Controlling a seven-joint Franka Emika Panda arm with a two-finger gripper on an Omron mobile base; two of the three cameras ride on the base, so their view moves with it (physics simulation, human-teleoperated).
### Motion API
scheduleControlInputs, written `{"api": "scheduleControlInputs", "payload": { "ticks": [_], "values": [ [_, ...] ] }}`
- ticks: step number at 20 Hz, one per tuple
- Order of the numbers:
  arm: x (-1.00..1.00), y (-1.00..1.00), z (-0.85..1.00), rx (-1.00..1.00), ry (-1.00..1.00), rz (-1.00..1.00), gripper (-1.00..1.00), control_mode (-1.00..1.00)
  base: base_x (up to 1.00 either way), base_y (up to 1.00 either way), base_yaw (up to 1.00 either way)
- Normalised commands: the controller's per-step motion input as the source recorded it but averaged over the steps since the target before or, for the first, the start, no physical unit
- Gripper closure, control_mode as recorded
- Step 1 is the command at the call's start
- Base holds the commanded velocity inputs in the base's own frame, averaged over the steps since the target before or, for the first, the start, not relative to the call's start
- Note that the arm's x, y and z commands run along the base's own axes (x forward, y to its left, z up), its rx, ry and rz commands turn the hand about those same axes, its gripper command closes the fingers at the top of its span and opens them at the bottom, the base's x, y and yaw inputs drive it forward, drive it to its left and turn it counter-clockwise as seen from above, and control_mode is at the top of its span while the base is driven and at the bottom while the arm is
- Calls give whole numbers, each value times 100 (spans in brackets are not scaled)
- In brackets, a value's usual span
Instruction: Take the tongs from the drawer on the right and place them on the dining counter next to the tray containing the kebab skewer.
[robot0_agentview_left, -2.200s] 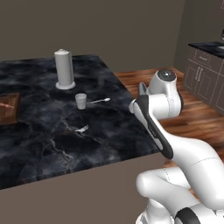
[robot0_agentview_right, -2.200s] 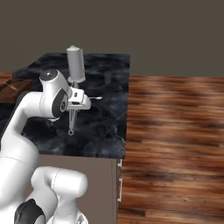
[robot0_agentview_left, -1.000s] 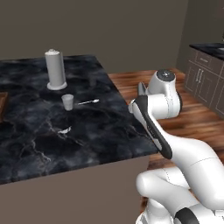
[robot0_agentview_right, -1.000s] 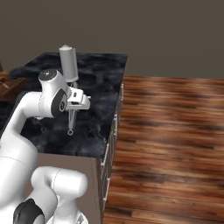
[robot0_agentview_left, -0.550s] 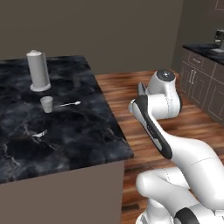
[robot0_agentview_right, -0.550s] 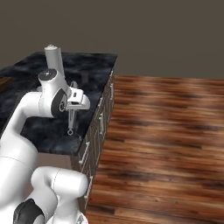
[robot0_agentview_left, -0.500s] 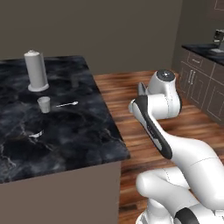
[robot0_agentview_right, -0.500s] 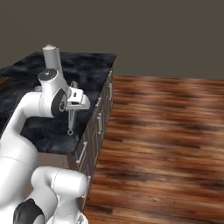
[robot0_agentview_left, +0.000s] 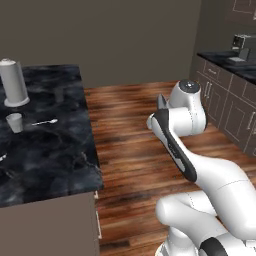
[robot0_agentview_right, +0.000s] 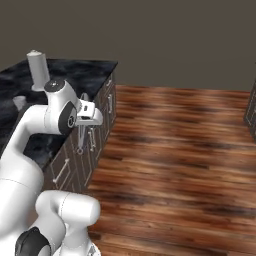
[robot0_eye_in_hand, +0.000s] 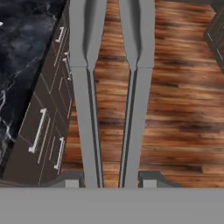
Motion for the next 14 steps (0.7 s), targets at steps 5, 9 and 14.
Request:
{"api": "scheduleControlInputs", "payload": {
  "ticks": [5,9,14],
  "values": [
    [0,0,0,0,0,0,100,100,46,-78,1],
    [0,0,0,0,0,0,100,100,87,-60,2],
    [0,0,0,0,0,0,100,100,100,-37,0]
  ]
}}
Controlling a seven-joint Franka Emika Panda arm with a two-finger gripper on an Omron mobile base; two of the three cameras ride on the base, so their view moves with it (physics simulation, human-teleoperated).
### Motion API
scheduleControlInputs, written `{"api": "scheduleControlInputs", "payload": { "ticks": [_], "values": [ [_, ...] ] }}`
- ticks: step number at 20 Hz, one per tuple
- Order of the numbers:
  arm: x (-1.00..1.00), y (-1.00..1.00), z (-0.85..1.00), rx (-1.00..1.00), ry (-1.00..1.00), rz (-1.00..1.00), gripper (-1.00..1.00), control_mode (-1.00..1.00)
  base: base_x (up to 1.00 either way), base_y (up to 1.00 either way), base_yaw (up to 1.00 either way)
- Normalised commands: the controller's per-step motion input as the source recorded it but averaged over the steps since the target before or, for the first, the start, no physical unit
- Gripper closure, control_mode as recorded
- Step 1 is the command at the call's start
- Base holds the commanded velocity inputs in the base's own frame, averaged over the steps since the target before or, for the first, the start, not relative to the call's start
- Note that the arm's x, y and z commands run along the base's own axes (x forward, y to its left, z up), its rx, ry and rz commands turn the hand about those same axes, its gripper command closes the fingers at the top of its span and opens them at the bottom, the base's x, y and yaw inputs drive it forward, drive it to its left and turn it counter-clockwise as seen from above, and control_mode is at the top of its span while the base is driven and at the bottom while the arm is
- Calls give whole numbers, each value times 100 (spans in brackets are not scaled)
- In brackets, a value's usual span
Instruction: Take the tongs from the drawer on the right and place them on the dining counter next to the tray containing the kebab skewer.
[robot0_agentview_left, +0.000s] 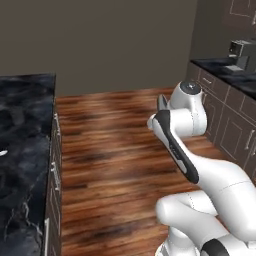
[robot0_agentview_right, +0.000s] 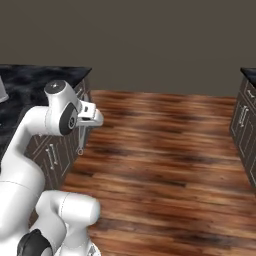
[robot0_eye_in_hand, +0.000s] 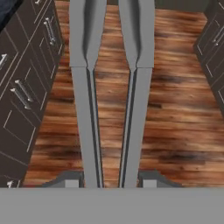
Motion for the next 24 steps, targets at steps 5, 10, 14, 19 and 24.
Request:
{"api": "scheduleControlInputs", "payload": {
  "ticks": [5,10,14,19,24],
  "values": [
    [0,0,0,0,0,0,100,100,100,-14,1],
    [0,0,0,0,0,0,100,100,100,-18,2],
    [0,0,0,0,0,0,100,100,100,-26,4],
    [0,0,0,0,0,0,100,100,100,-35,5],
    [0,0,0,0,0,0,100,100,100,-35,7]
  ]
}}
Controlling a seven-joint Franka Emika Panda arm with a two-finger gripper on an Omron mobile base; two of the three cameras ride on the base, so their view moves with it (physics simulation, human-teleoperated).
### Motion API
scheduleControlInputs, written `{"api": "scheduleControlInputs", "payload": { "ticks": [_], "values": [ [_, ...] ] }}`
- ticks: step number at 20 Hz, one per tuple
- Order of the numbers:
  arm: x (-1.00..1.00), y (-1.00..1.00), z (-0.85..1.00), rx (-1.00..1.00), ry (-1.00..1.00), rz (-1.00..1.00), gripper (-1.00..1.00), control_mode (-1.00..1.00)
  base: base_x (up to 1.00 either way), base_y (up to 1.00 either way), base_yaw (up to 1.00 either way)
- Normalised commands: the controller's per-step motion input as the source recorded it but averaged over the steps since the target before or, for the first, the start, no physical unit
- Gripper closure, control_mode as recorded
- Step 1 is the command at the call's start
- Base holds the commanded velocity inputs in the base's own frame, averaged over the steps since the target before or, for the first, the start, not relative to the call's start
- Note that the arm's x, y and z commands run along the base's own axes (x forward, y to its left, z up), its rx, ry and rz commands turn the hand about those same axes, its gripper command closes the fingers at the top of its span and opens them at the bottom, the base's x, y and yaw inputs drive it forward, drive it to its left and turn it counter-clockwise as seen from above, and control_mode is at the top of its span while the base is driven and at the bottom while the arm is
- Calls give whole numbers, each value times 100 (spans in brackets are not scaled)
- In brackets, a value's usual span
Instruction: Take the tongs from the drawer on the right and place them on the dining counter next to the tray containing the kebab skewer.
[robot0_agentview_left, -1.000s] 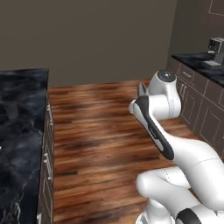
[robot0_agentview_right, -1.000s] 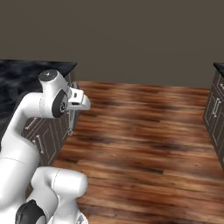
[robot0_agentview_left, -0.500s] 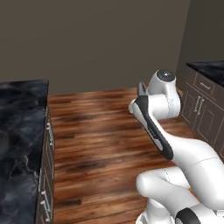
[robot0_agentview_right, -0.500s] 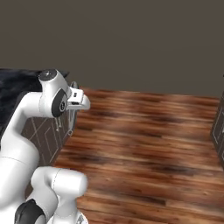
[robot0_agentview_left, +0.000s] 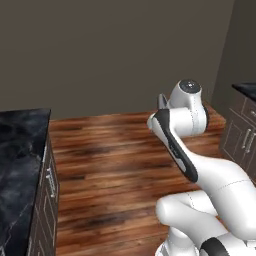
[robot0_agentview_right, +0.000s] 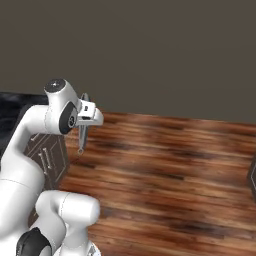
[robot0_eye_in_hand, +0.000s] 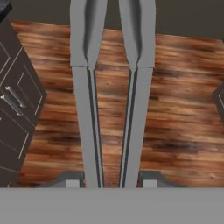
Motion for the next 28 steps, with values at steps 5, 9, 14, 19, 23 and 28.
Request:
{"api": "scheduleControlInputs", "payload": {
  "ticks": [5,9,14,19,23,28],
  "values": [
    [0,0,0,0,0,0,100,100,100,-27,12],
    [0,0,0,0,0,0,100,100,100,-13,19],
    [0,0,0,0,0,0,100,100,100,-10,21],
    [0,0,0,0,0,0,100,100,100,-4,23],
    [0,0,0,0,0,0,100,100,100,-1,34],
    [0,0,0,0,0,0,100,100,100,0,52]
  ]
}}
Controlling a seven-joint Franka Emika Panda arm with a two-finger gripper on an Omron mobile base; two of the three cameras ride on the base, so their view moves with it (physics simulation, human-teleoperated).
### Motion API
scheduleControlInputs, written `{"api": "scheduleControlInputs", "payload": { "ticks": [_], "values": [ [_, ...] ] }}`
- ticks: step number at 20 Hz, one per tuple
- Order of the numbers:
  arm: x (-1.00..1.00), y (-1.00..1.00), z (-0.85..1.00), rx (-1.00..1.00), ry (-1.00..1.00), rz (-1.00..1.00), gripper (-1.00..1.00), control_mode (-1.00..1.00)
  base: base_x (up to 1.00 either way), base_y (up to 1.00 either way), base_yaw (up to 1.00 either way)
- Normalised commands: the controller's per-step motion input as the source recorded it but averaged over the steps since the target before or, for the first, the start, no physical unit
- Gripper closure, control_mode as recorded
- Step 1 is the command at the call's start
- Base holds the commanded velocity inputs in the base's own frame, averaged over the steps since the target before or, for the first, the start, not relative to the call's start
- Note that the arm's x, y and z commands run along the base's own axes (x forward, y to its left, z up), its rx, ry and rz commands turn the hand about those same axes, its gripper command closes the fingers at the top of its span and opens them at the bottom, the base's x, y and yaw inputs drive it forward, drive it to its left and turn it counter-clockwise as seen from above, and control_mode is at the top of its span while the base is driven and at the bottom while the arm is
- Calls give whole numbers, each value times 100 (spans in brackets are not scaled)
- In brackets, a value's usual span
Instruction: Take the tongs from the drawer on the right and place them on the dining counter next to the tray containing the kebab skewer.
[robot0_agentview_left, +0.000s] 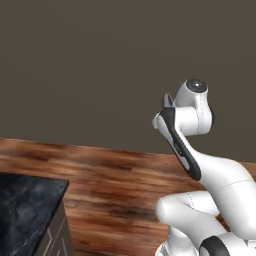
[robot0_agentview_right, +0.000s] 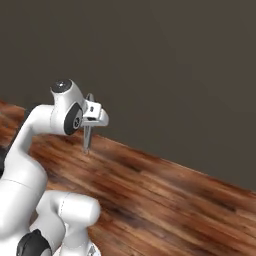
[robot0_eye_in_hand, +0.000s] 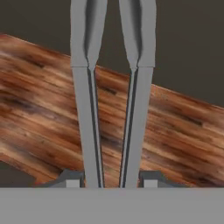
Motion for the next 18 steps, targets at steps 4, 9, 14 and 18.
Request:
{"api": "scheduleControlInputs", "payload": {
  "ticks": [4,9,14,18],
  "values": [
    [0,0,0,0,0,0,100,100,100,0,72],
    [0,0,0,0,0,0,100,100,87,0,82],
    [0,0,0,0,0,0,100,100,92,0,84],
    [0,0,0,0,0,0,100,100,90,-11,79]
  ]
}}
